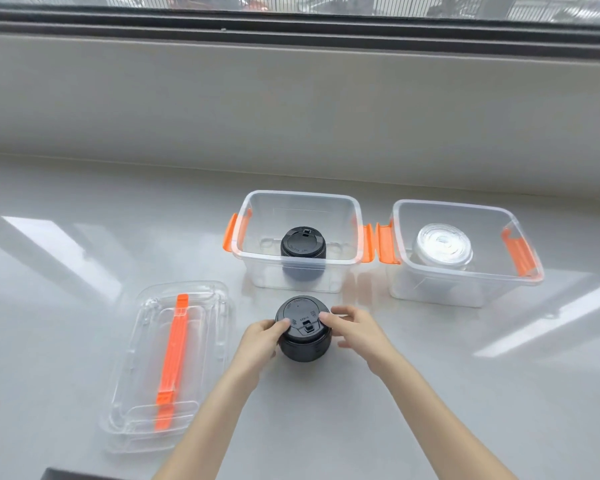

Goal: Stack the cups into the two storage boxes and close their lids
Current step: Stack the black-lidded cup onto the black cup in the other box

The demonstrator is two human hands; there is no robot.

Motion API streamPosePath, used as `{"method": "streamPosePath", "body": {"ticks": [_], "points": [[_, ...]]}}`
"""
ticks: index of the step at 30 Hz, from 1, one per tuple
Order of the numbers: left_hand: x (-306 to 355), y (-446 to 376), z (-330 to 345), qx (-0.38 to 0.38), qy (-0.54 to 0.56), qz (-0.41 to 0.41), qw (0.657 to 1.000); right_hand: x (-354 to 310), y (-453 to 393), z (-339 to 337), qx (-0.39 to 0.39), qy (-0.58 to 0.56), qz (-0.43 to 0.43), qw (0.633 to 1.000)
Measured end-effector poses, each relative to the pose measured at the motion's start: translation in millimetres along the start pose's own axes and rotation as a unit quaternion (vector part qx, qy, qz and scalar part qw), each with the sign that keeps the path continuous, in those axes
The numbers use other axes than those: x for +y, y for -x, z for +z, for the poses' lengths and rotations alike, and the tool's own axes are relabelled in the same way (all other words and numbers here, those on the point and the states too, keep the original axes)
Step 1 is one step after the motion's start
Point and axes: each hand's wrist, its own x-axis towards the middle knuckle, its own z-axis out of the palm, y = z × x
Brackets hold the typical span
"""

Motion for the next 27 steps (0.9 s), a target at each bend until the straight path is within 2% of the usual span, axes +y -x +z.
{"method": "streamPosePath", "body": {"ticks": [6, 10, 13, 17, 22, 27], "points": [[46, 35, -31, -0.012, -0.021, 0.110, 0.994, -56, 33, -11, 0.000, -0.006, -0.112, 0.994], [92, 33, -36, 0.016, -0.011, 0.183, 0.983, -99, 30, -16, 0.041, -0.024, -0.182, 0.982], [124, 15, -35, 0.019, -0.007, 0.214, 0.977, -124, 16, -19, 0.073, -0.039, -0.203, 0.976], [147, -29, -30, 0.024, -0.039, 0.214, 0.976, -139, -19, -19, 0.106, -0.047, -0.183, 0.976], [151, -82, -24, 0.007, -0.076, 0.172, 0.982, -137, -61, -12, 0.116, -0.022, -0.131, 0.984], [146, -114, -17, -0.018, -0.139, 0.127, 0.982, -128, -84, -8, 0.129, 0.041, -0.088, 0.987]]}}
